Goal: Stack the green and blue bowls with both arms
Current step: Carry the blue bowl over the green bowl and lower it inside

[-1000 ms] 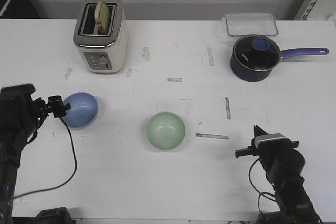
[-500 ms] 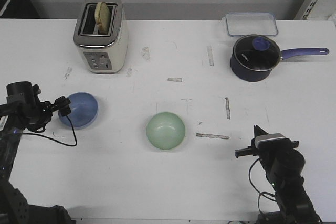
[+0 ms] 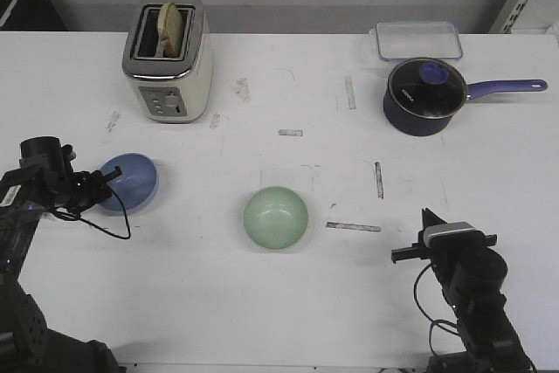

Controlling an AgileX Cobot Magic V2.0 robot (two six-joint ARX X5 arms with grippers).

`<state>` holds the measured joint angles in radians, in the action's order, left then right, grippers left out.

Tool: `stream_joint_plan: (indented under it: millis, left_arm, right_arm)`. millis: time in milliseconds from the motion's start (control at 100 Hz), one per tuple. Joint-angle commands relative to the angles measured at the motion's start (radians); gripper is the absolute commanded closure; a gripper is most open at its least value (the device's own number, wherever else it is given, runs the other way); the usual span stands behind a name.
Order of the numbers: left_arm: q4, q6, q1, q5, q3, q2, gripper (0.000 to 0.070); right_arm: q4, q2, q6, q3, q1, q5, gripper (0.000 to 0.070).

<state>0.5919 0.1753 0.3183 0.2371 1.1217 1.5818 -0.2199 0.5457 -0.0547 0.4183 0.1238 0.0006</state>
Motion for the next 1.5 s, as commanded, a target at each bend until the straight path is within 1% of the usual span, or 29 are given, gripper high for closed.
stream_joint_plan:
  millis: [0, 210, 270, 390, 470, 560, 640, 850, 960, 1050, 1150, 1260, 1430, 1490]
  left_arm:
    - [0.003, 0.002, 0.004, 0.000, 0.017, 0.004, 0.0700]
    - [0.024, 0.002, -0.002, 0.002, 0.071, -0.039, 0.0700]
    - [0.026, 0.003, -0.007, 0.013, 0.100, -0.061, 0.0700]
    - [0.037, 0.008, -0.039, 0.076, 0.174, -0.111, 0.0700]
    - [0.035, 0.051, -0.078, 0.099, 0.219, -0.148, 0.0700]
    - [0.037, 0.071, -0.148, 0.105, 0.261, -0.185, 0.0700]
    - [0.035, 0.073, -0.232, 0.105, 0.281, -0.211, 0.0700]
    - [0.063, 0.072, -0.507, 0.105, 0.287, -0.220, 0.0700]
    - [0.080, 0.047, -0.642, 0.104, 0.287, -0.196, 0.0700]
    - [0.097, 0.032, -0.728, 0.101, 0.287, -0.163, 0.0700]
    - [0.121, 0.022, -0.798, 0.100, 0.287, -0.117, 0.0700]
    - [0.118, 0.020, -0.851, 0.095, 0.287, -0.060, 0.0700]
    - [0.114, 0.016, -0.892, 0.091, 0.287, 0.024, 0.0700]
    - [0.116, 0.014, -0.899, 0.067, 0.287, 0.048, 0.0700]
  right_arm:
    - [0.011, 0.006, -0.002, 0.008, 0.001, 0.000, 0.0700]
    - [0.010, 0.006, -0.002, 0.008, 0.001, 0.000, 0.0700]
    - [0.010, 0.006, -0.002, 0.008, 0.001, 0.000, 0.0700]
    - [0.010, 0.006, -0.002, 0.008, 0.001, 0.000, 0.0700]
    - [0.010, 0.006, -0.002, 0.008, 0.001, 0.000, 0.0700]
    - [0.010, 0.006, -0.002, 0.008, 0.001, 0.000, 0.0700]
    - [0.010, 0.006, -0.002, 0.008, 0.001, 0.000, 0.0700]
    - [0.010, 0.006, -0.002, 0.008, 0.001, 0.000, 0.0700]
    - [0.010, 0.006, -0.002, 0.008, 0.001, 0.000, 0.0700]
    - [0.010, 0.005, -0.002, 0.008, 0.001, 0.000, 0.0700]
    - [0.010, 0.005, -0.002, 0.008, 0.001, 0.000, 0.0700]
    - [0.010, 0.005, -0.002, 0.008, 0.001, 0.000, 0.0700]
    - [0.010, 0.005, -0.002, 0.008, 0.001, 0.000, 0.0700]
    - [0.010, 0.005, -0.002, 0.008, 0.001, 0.000, 0.0700]
